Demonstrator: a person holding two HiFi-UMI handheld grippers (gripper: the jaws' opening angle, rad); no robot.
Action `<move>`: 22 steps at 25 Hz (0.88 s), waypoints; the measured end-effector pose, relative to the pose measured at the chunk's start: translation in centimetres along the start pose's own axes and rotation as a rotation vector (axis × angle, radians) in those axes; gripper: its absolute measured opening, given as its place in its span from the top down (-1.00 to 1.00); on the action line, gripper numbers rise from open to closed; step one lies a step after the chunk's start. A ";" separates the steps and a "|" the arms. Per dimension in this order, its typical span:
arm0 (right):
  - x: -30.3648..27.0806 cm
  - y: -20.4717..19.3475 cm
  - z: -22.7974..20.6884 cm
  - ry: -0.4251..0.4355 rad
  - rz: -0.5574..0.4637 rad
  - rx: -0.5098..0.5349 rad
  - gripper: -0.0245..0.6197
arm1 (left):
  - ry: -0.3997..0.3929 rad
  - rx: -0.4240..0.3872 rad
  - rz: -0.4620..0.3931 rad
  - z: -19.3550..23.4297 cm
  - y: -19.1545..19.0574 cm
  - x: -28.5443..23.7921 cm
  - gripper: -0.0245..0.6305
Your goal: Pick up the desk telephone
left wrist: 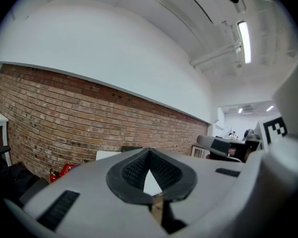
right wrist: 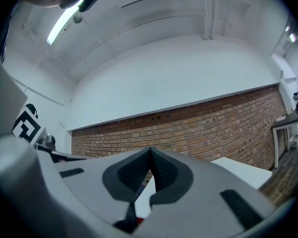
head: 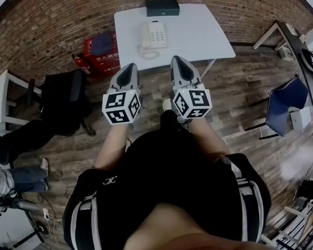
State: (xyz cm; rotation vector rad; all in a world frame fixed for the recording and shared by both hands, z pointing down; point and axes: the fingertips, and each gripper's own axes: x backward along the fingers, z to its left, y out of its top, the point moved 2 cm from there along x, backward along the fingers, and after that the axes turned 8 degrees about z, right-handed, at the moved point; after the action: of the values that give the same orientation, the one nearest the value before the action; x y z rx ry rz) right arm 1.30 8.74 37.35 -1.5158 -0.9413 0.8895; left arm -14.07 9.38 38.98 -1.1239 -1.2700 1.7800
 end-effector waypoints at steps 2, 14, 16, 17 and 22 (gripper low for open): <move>-1.2 -0.2 -0.4 0.005 0.002 0.000 0.93 | 0.003 0.001 -0.001 0.5 0.3 -0.8 0.93; -9.2 0.0 -4.4 0.007 0.016 -0.020 0.93 | 0.028 -0.035 0.026 3.5 2.4 -8.0 0.93; -10.6 -0.1 -5.0 0.012 0.023 -0.020 0.93 | 0.033 -0.035 0.030 4.0 2.7 -9.4 0.93; -11.3 -0.1 -5.4 0.014 0.027 -0.019 0.93 | 0.034 -0.032 0.033 4.3 2.8 -10.1 0.93; -14.9 -0.3 -7.8 0.028 0.054 -0.038 0.93 | 0.041 -0.017 0.055 5.3 3.7 -14.3 0.93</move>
State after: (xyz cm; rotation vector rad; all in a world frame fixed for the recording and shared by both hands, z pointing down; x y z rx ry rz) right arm 2.36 -7.89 39.36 -1.5887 -0.9053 0.8911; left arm -13.31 -6.24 40.02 -1.2092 -1.2428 1.7798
